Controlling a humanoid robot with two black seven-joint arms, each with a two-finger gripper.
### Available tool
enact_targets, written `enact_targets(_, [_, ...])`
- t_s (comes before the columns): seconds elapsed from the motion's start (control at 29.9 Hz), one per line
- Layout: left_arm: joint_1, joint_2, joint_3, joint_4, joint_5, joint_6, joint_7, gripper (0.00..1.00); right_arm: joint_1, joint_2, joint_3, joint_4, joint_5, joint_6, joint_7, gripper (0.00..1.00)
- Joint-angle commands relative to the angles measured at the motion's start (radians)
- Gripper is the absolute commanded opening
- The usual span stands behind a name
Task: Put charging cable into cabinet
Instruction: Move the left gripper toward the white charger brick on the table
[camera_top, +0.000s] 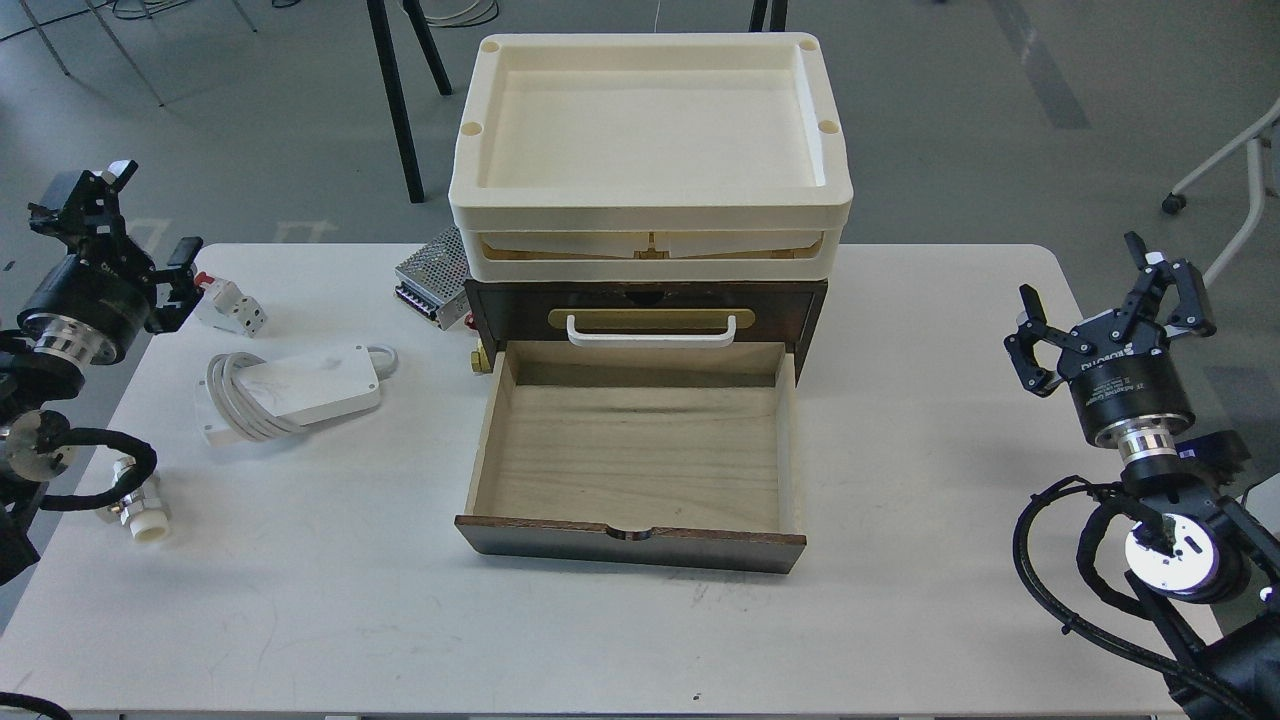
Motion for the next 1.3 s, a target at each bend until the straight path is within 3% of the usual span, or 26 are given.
enact_targets(0.0, [0.000,0.000,0.005,0.007,0.004,0.000,0.000,1.00,0.000,0.000,0.000,0.000,0.000,-0.001,-0.001,0.99])
enact_targets(0.4, [-0.021,0.024,0.005,0.109,-0.015,0.000,0.000,1.00,0.001,0.000,0.000,0.000,0.000,-0.001,0.001,0.99])
enact_targets(0.67, [-0.133,0.185,0.014,0.145,0.068,0.000,0.000,1.00,0.001,0.000,0.000,0.000,0.000,0.000,0.001,0.99])
enact_targets(0.9, [-0.149,0.285,0.020,0.135,0.094,0.000,0.000,1.00,0.001,0.000,0.001,0.000,0.000,0.000,0.001,1.00])
enact_targets(1.27, [-0.340,0.344,0.054,0.127,0.623,0.000,0.000,1.00,0.001,0.000,0.000,0.000,0.000,0.002,-0.001,0.99])
